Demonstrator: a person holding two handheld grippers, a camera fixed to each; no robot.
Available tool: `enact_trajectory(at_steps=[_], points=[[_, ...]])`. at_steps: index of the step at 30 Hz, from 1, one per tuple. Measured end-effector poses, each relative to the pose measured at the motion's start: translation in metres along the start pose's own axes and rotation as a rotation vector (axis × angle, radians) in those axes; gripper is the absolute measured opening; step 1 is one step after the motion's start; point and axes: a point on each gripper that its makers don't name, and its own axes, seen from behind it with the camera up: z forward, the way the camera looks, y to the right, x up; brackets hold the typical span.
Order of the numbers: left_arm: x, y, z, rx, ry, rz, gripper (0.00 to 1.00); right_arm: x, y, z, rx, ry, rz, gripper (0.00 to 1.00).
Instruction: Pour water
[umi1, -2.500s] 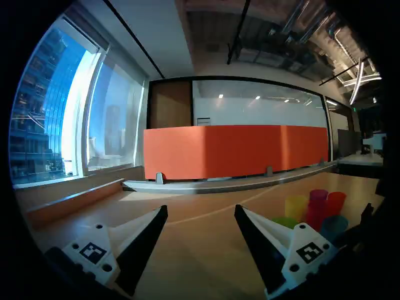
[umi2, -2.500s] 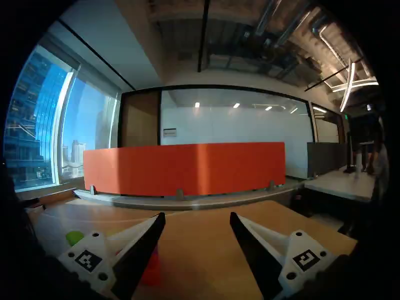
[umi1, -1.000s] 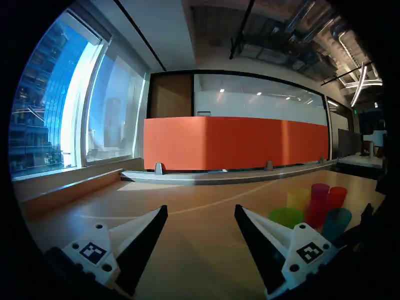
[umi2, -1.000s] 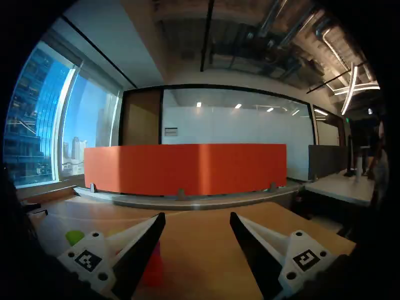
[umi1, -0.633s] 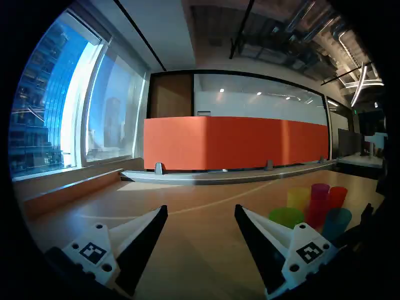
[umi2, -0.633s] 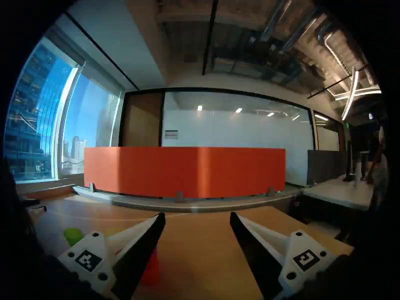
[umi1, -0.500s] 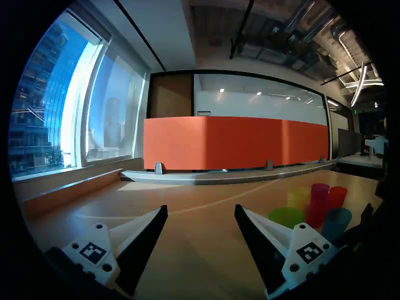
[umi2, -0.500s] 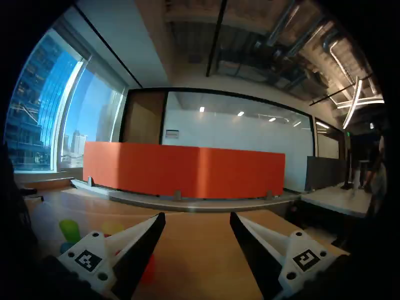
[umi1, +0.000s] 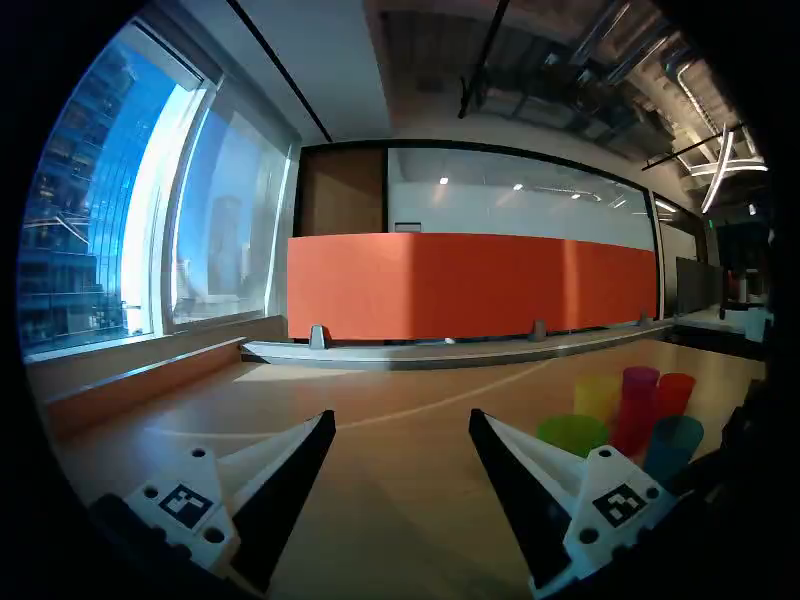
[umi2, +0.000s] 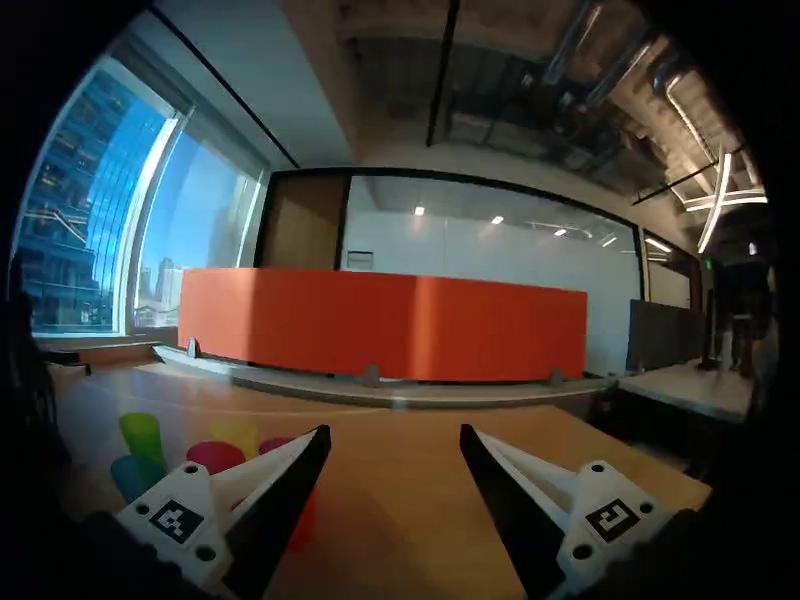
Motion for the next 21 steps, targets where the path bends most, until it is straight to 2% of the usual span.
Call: enact_trajectory(at_steps=[9,14,21], points=[[0.0,0.0,-0.001,0.0,0.0,0.0,1.0,-0.018,-0.004,0.01,0.006,-0.013,0.026,1.0],[0.0,0.001,0.0,0.0,0.0,0.0,1.0,-0.02,0.003,0.013,-0.01,-0.016,0.031,1.0],[0.0,0.001,0.0,0.0,0.0,0.0,1.0,-0.03,0.019,0.015,-0.034,-0.031,0.073,1.0]])
